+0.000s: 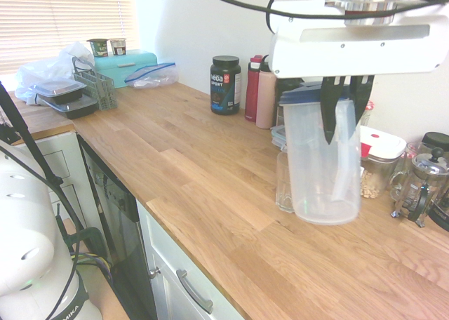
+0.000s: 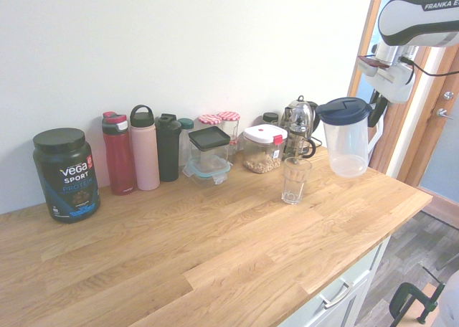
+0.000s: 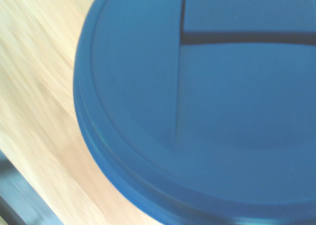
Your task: Pour me some water
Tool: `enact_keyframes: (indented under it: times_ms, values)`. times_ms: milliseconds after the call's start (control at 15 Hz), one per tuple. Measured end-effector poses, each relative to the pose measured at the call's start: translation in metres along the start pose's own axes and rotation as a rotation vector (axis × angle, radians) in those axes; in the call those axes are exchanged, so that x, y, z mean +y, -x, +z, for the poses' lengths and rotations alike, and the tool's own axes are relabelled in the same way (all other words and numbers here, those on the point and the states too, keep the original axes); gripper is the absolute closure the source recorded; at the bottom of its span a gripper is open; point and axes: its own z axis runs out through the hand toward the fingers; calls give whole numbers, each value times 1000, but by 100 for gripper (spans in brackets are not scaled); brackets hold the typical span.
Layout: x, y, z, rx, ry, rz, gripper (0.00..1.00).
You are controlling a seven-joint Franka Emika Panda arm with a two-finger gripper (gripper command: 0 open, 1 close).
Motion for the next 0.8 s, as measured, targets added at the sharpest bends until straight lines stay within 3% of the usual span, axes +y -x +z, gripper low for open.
enact_keyframes:
  times_ms: [133,400,600,800]
  values:
    - [4,11,13,14,-96,-5,100]
    - [-12,59,51,0,-120,-10,100]
    - [-61,77,58,37,-114,23,100]
    - [-131,62,64,55,-183,159,100]
